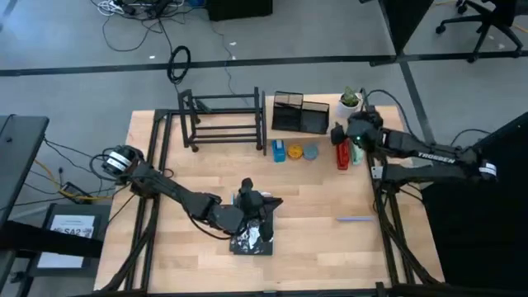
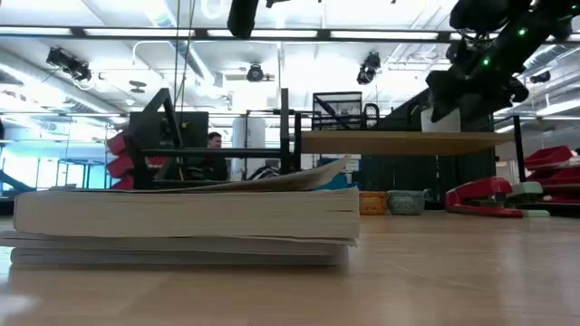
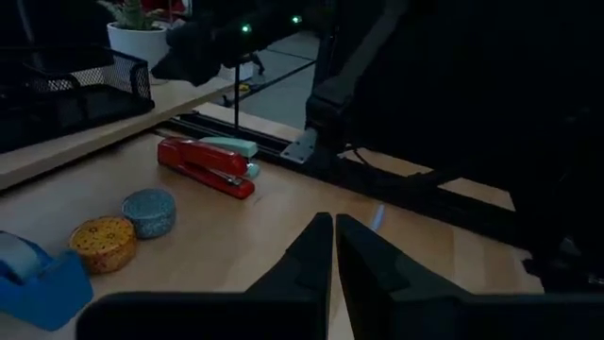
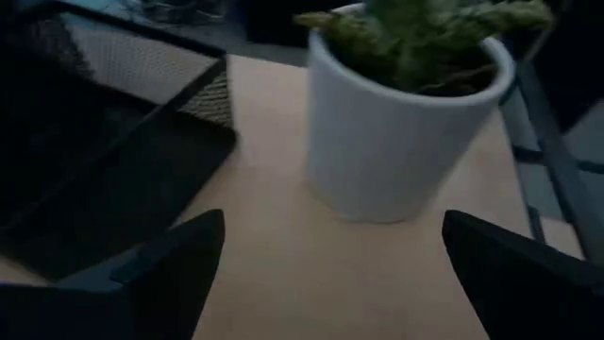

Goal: Stock shelves
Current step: Remove the white vase plant from the shelf

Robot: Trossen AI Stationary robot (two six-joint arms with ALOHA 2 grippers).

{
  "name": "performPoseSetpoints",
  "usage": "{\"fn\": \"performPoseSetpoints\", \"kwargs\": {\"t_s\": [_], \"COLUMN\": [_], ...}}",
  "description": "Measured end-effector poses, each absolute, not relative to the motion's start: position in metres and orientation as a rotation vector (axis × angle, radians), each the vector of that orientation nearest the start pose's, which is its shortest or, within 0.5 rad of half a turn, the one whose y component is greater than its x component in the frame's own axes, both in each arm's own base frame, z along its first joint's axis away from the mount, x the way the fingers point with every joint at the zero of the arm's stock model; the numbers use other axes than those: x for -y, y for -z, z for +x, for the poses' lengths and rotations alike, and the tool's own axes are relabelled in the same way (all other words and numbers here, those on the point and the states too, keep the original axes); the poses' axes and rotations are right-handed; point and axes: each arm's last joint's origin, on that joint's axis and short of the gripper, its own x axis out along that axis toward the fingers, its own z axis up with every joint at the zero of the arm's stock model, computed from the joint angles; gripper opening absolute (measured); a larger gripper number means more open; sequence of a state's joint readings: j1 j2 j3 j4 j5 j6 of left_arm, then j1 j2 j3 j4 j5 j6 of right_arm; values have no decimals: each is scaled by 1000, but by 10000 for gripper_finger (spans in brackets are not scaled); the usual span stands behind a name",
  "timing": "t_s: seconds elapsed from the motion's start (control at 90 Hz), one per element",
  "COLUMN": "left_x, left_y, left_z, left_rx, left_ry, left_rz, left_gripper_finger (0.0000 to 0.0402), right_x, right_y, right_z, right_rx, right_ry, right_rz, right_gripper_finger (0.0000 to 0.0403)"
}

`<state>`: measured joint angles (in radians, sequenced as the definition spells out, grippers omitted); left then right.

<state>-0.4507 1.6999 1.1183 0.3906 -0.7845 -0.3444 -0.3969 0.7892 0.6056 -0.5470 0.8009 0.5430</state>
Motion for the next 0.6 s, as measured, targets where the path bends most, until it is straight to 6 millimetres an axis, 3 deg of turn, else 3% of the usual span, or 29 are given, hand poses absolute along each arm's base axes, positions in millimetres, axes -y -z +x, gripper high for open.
{"fn": "performPoseSetpoints", "kwargs": {"t_s": [0.6], "left_x": [147], "left_y": [-264], "left_z": [349], "left_rx": [-98], "left_ry": [-350], "left_rz": [-231], "left_gripper_finger": [0], "right_x": [119], "right_y": [-237], "right_z": [140], "right_rx": [-467], "right_ry": [1362], "right_rz": [319], "right_gripper_finger": [355]}}
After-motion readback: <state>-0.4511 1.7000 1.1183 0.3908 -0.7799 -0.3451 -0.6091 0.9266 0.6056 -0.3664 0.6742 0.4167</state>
